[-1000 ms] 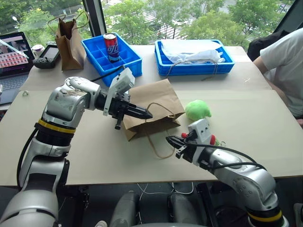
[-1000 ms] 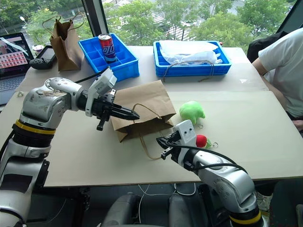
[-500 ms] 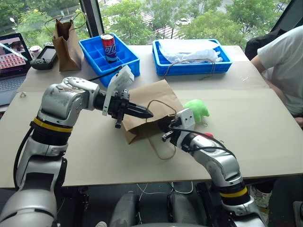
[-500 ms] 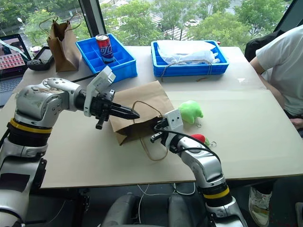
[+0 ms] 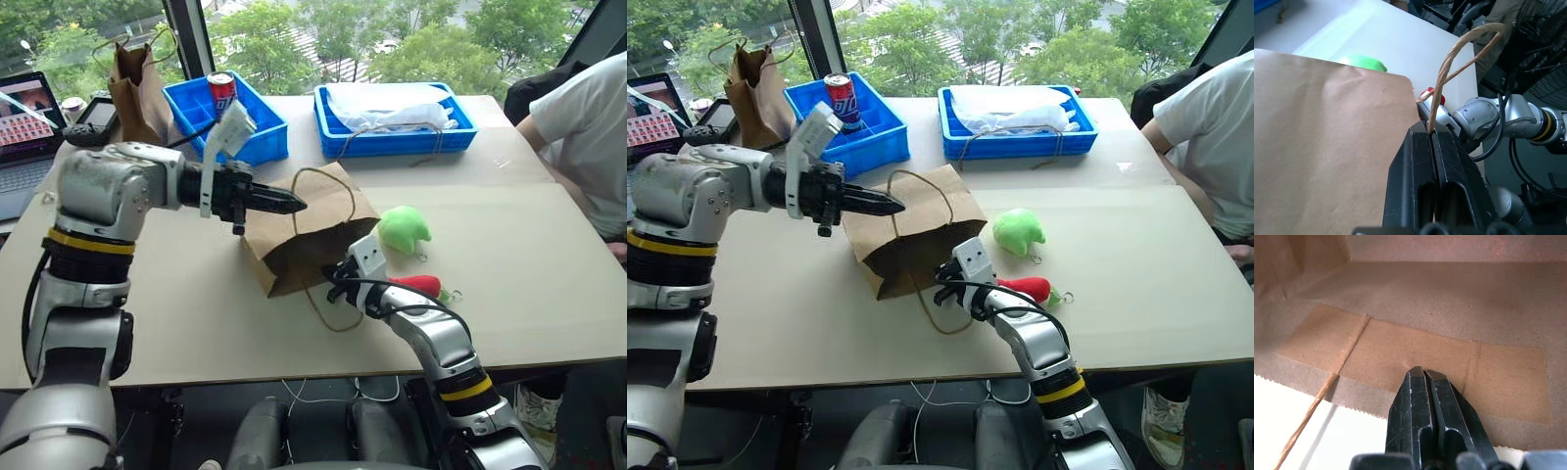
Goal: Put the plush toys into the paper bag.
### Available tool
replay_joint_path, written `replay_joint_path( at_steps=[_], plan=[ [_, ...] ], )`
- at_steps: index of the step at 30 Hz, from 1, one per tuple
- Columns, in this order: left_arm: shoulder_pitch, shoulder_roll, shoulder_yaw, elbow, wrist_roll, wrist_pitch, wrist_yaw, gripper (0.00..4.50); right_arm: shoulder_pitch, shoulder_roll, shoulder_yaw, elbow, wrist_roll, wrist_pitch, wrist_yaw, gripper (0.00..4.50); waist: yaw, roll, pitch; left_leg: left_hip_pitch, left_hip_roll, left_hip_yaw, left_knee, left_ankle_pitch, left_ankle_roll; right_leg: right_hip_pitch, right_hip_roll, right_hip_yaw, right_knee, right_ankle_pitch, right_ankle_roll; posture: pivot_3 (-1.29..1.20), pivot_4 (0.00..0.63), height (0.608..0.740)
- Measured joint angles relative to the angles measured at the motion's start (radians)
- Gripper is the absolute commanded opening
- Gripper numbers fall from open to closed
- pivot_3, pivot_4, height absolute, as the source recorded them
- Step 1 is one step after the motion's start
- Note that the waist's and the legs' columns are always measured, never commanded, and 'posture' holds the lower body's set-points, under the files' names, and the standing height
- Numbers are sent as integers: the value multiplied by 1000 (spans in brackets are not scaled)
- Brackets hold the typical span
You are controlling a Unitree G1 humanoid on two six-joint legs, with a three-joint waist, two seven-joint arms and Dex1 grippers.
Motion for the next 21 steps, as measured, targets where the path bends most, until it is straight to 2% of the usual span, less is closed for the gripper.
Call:
replay_joint_path(
  at_steps=[9, 21],
  plan=[
    [-9, 0, 64, 34, 4, -30, 86, 0, 10, 0, -1, -14, -25, 1, 12, 53, 1, 0, 0, 0, 0, 0, 0, 0, 0, 0, 0, 0, 0, 0, 0, 0, 150, 740],
    [-17, -78, 113, 75, -43, 35, 168, 0, 32, -32, -3, -79, -43, 40, 43, 53, 0, 0, 0, -1, -1, 0, -1, 0, -1, -1, -1, 0, 0, 0, 0, 0, 150, 740]
  ],
)
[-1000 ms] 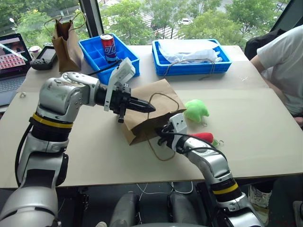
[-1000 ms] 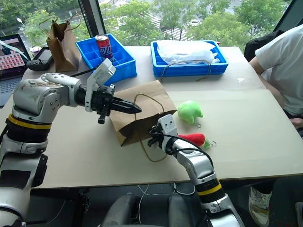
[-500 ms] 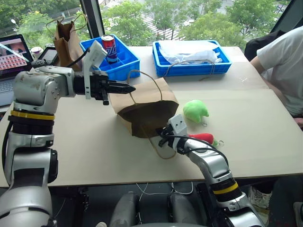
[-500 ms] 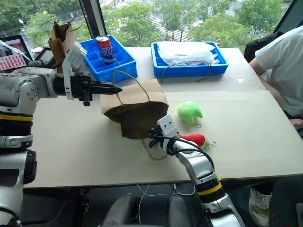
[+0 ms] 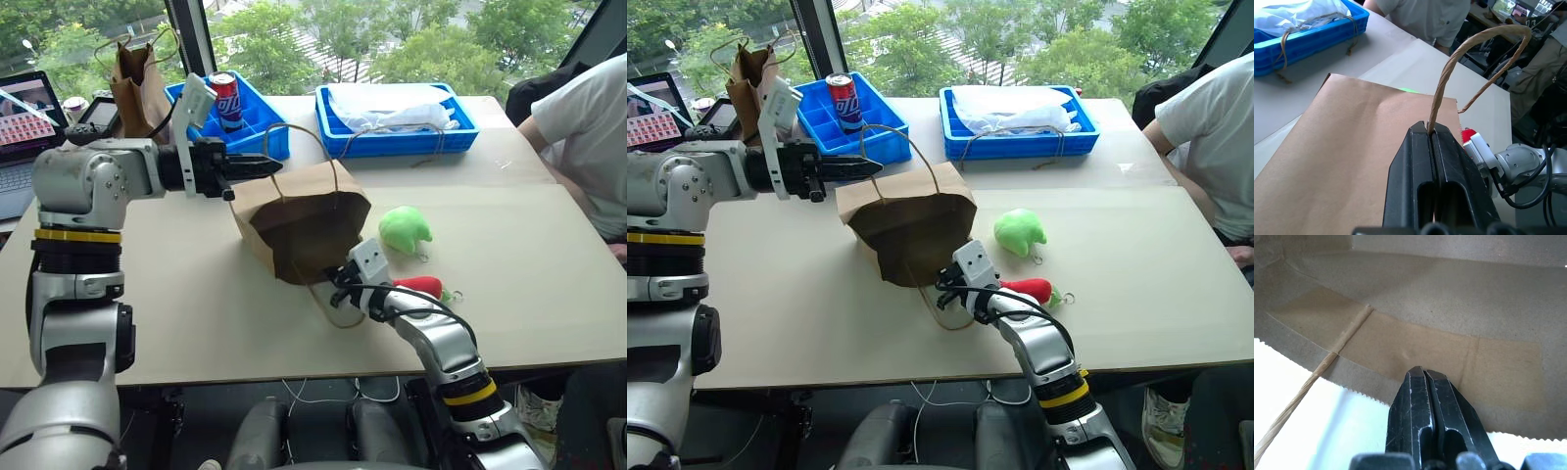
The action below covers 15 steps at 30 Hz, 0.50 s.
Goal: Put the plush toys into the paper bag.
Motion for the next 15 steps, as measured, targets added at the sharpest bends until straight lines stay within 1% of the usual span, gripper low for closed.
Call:
replay_joint_path(
  at_steps=[5, 8, 9, 10, 12, 13, 15],
  plan=[
    [2, -15, 1, 0, -12, 14, 1, 0, 1, -17, -9, -81, 6, 85, 0, 53, -1, 0, 0, 0, 0, 0, -1, 1, -1, -1, 0, 0, 0, 0, 0, 0, 150, 740],
    [7, -24, -1, 0, -13, 15, -3, 0, -23, -38, -14, -164, 23, 164, 5, 53, -1, 0, 0, -1, 0, 0, -2, 1, -1, -2, 0, 1, 0, 0, 0, 0, 150, 740],
    [9, -24, -4, 0, -13, 14, -8, 0, -35, -51, -34, -217, 42, 212, 7, 615, 0, 0, 0, -1, 0, 0, -2, 1, -1, -2, 0, 0, 0, 0, 0, 0, 150, 740],
    [12, -24, -4, 0, -13, 14, -10, 0, -42, -51, -55, -247, 53, 234, 7, 780, 0, 0, 0, -1, 0, 0, -2, 1, -1, -2, 0, 0, 0, 0, 0, 0, 150, 740],
    [16, -29, -9, 0, -13, 13, -15, 0, -74, -66, -122, -323, 90, 301, 1, 1448, 2, 0, 0, -1, 0, 0, -2, 1, -1, -2, -1, 0, -1, 0, 0, 0, 150, 740],
    [19, -32, -11, 0, -13, 12, -18, 0, -87, -87, -151, -361, 108, 331, 3, 1751, 3, 0, 0, -1, -1, 0, -2, 1, -1, -2, -1, 0, -1, 0, 0, 0, 150, 740],
    [21, -38, -15, 0, -13, 10, -25, 0, -98, -183, -215, -443, 151, 397, 40, 2484, 8, 0, 0, -2, -1, 0, -3, 1, -1, -1, -2, 0, -3, 0, 0, 0, 150, 740]
  ],
)
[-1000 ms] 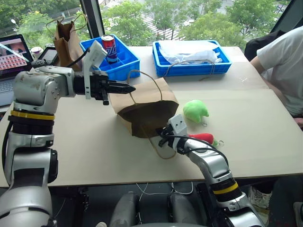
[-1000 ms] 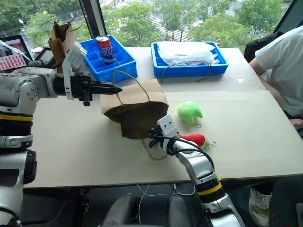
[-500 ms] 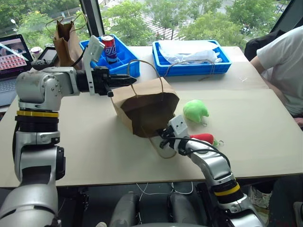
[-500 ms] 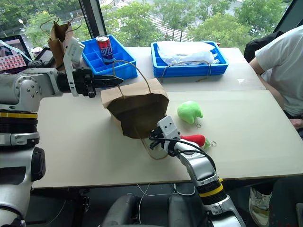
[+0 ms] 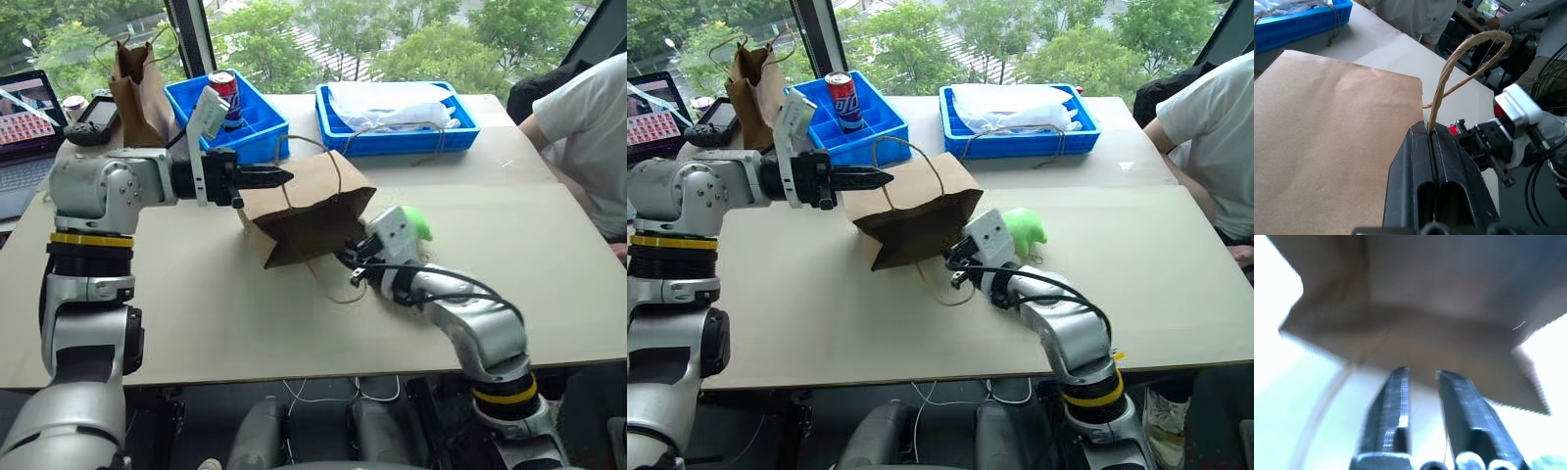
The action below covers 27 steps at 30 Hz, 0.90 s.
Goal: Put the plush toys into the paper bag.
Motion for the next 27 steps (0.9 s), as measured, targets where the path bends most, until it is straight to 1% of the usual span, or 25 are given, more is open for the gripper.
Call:
replay_joint_path(
  at_steps=[2, 4, 5, 6, 8, 10, 12, 14, 17, 18, 20, 22, 24, 25, 27],
  plan=[
    [2, -4, -2, 0, 0, -5, -5, 0, 19, -160, -64, -57, 28, 54, 61, 3119, 6, 0, 0, -1, -1, 0, 0, 0, 0, 0, -1, 0, -2, 0, 0, 0, 150, 740],
    [3, -9, -6, 2, 2, -16, -9, 0, 74, -314, -108, -78, 33, 66, 127, 3823, 11, 0, 0, -1, -1, 1, -1, 0, 1, 1, -2, 0, -5, 0, 0, 0, 150, 740],
    [4, -8, -8, 5, 4, -19, -13, 0, 113, -396, -119, -78, 36, 71, 167, 4098, 12, 0, 0, -1, -1, 1, -2, 0, 1, 2, -1, -1, -8, 0, 0, 0, 150, 740],
    [5, -8, -8, 11, 5, -24, -14, 0, 134, -430, -125, -78, 39, 71, 194, 4472, 12, 0, 0, -1, 1, 1, -3, 0, 1, 2, 0, -1, -10, 0, -1, 0, 150, 740],
    [4, -20, -18, 17, 6, -36, -18, 0, 181, -486, -131, -72, 44, 37, 245, 4472, 7, 0, 0, -1, 1, 2, -4, 0, 1, 2, 0, 0, -9, 0, -1, 0, 150, 740],
    [5, -24, -37, 17, 9, -41, -24, 0, 227, -537, -91, -38, 18, -30, 279, 4472, 4, 0, 0, -1, 1, 3, -4, 0, 1, 2, 1, 0, -10, 0, -1, 0, 150, 740],
    [8, -24, -45, 17, 14, -50, -27, 0, 258, -555, -31, 11, -28, -96, 294, 4472, 1, 0, 0, -1, 1, 3, -4, 0, 1, 1, 1, 1, -10, 0, -1, 0, 150, 740],
    [13, -22, -45, 17, 17, -62, -27, 0, 269, -539, 22, 71, -72, -161, 291, 4472, -1, 0, 0, -1, 1, 3, -4, 0, 1, 1, 1, 1, -10, 0, -1, 0, 150, 740],
    [19, -21, -45, 16, 19, -74, -27, 0, 260, -490, 65, 143, -118, -242, 276, 3766, -1, 0, 0, -1, 1, 3, -4, 0, 1, 1, 0, 1, -9, 0, -1, 0, 150, 740],
    [25, -19, -44, 12, 19, -74, -26, 0, 255, -490, 82, 167, -147, -275, 269, 3373, -1, 0, 0, -1, 1, 3, -4, 0, 1, 1, 0, 1, -9, 0, -1, 0, 150, 740],
    [29, -17, -43, 11, 19, -74, -22, 0, 249, -499, 90, 178, -174, -306, 269, 2779, 0, 0, 0, -1, 1, 3, -4, 0, 1, 1, 0, 1, -10, 0, -1, 0, 150, 740],
    [30, -17, -37, 11, 19, -72, -13, 0, 237, -496, 76, 179, -170, -309, 274, 2033, 0, 0, 0, -1, 1, 3, -4, 0, 1, 1, 0, 1, -10, 0, -1, 0, 150, 740],
    [30, -17, -34, 11, 18, -70, -5, 0, 235, -494, 54, 160, -159, -309, 287, 1504, 2, 0, 0, -1, 1, 3, -4, 0, 1, 1, 0, 1, -10, 0, -1, 0, 150, 740],
    [30, -18, -34, 11, 17, -66, -1, 0, 236, -507, 44, 145, -151, -307, 300, 1120, 3, 0, 0, -1, 1, 3, -4, 0, 1, 1, 0, 1, -9, 0, -1, 0, 150, 740],
    [30, -22, -30, 11, 12, -53, 15, 0, 237, -587, 20, 91, -143, -293, 347, 471, 6, 0, 0, -1, 0, 3, -4, 0, 1, 1, -1, 1, -10, 0, 0, 0, 150, 740]
  ],
)
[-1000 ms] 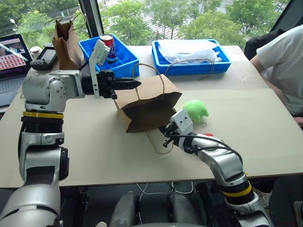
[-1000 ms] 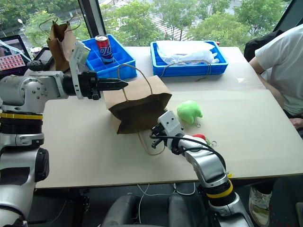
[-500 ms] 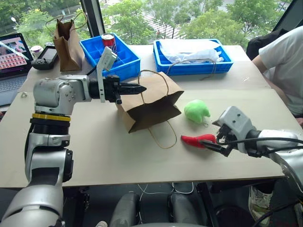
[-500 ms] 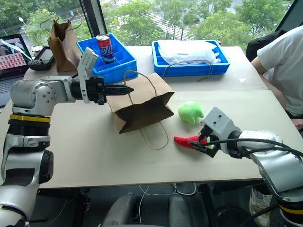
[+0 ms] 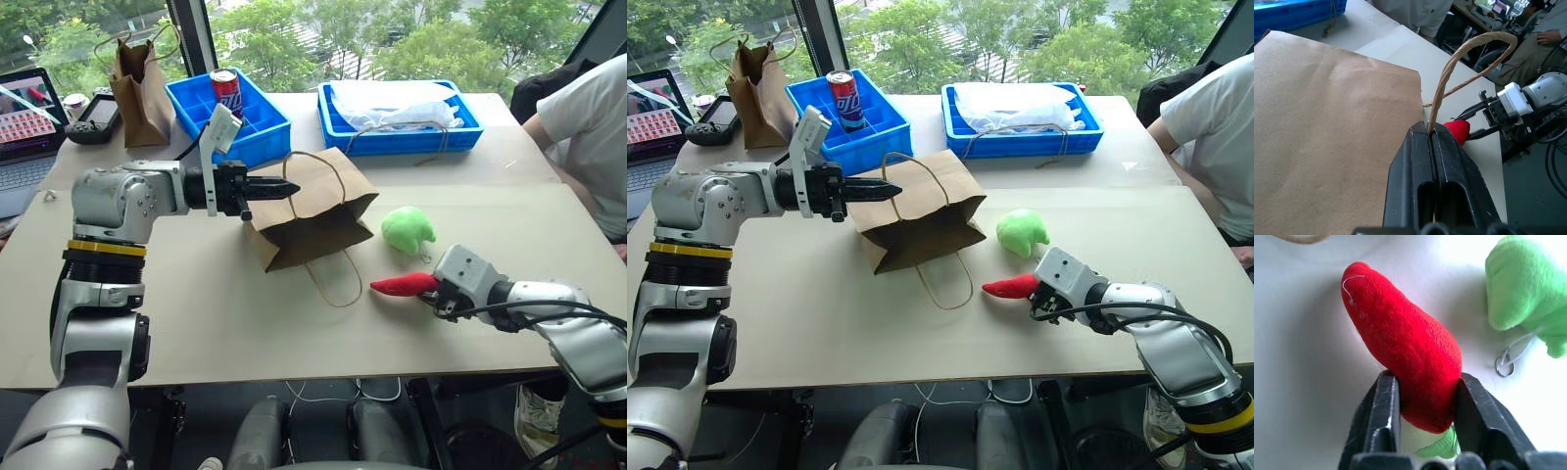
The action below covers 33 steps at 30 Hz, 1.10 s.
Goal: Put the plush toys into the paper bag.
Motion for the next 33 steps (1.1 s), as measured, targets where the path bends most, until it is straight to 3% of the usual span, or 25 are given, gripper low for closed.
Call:
replay_joint_path(
  at_steps=[1, 2, 6, 13, 20, 32, 33],
  plan=[
    [0, -1, 10, 0, -2, 7, 10, 0, -21, -18, -31, -22, 23, 32, 15, 110, 0, 0, 0, 0, 1, 0, 0, 0, 0, 0, 0, 0, 0, 0, 0, 0, 150, 740],
    [0, -2, 20, 0, -5, 17, 19, 0, -67, -15, -68, -42, 60, 72, 26, 25, 0, -1, 0, 0, 1, 0, 0, 0, 0, 0, 0, 0, 0, 0, 0, 0, 150, 740],
    [-5, -28, 30, -9, -15, 45, 48, 0, -239, 42, -120, -141, 170, 209, 17, 25, -2, -3, 0, 1, 4, -2, 0, 0, 0, 1, 3, -2, 0, 1, -1, 0, 150, 740],
    [-19, -75, 40, -43, -61, 130, 109, 0, -349, 300, 153, -55, 121, 291, -140, 25, -2, -3, 0, -1, 0, -1, 0, 0, -1, -2, 0, 0, 1, 1, -1, 0, 150, 740],
    [-25, -15, 14, -89, -86, 151, 68, 0, -453, 360, 383, 159, -123, 84, -208, 25, -6, -3, 0, -1, -1, -1, -2, 1, -2, -3, 0, -1, 1, 1, -1, 0, 150, 740],
    [-37, -13, -4, -83, -89, 155, 31, 0, -560, 614, 476, 601, -404, -387, -365, 25, -17, -3, 0, 0, -1, -1, -4, 2, -4, -4, 1, 0, 2, 1, -1, 0, 150, 740],
    [-37, -14, -4, -84, -91, 159, 28, 0, -567, 642, 472, 637, -424, -438, -399, 408, -18, -3, 0, 0, -1, -1, -4, 2, -4, -4, 1, 0, 2, 1, -1, 0, 150, 740]
  ],
)
